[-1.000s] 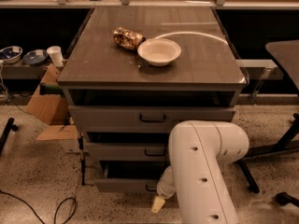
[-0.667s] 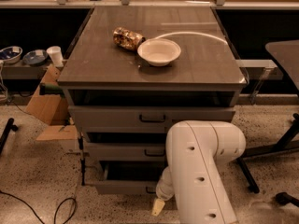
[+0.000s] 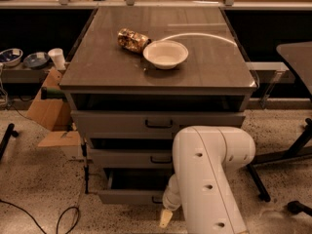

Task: Open bottom drawer

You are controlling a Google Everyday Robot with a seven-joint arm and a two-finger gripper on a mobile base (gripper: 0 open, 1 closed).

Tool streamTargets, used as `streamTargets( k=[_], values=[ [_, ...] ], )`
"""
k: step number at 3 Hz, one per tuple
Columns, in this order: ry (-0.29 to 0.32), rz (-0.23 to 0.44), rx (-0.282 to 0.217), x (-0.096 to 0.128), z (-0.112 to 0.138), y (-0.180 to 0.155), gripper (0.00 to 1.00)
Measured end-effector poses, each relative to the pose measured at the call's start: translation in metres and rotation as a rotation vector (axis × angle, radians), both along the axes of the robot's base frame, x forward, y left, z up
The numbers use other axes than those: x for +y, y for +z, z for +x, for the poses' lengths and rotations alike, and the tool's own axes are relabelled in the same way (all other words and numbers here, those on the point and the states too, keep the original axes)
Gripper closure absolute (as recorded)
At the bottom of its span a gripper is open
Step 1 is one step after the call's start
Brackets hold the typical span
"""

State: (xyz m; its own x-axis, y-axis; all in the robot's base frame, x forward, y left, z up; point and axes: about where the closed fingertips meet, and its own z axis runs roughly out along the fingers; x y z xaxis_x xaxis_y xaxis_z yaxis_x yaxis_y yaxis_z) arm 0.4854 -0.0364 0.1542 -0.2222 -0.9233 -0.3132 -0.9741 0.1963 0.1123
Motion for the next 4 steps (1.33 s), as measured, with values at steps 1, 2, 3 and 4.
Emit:
streamTargets(
  k=[1, 2, 3, 4],
  values=[
    [0.011, 0.005, 0.009, -0.001, -0.006, 0.002, 0.0],
    [0.05, 0.011, 0.026, -0.002, -0.018, 0.004, 0.0],
    [0.065, 0.016, 0.04, -0.003, -0.027, 0.005, 0.0],
    [0.097, 0.022, 0.064, -0.009, -0.044, 0.005, 0.0]
  ],
)
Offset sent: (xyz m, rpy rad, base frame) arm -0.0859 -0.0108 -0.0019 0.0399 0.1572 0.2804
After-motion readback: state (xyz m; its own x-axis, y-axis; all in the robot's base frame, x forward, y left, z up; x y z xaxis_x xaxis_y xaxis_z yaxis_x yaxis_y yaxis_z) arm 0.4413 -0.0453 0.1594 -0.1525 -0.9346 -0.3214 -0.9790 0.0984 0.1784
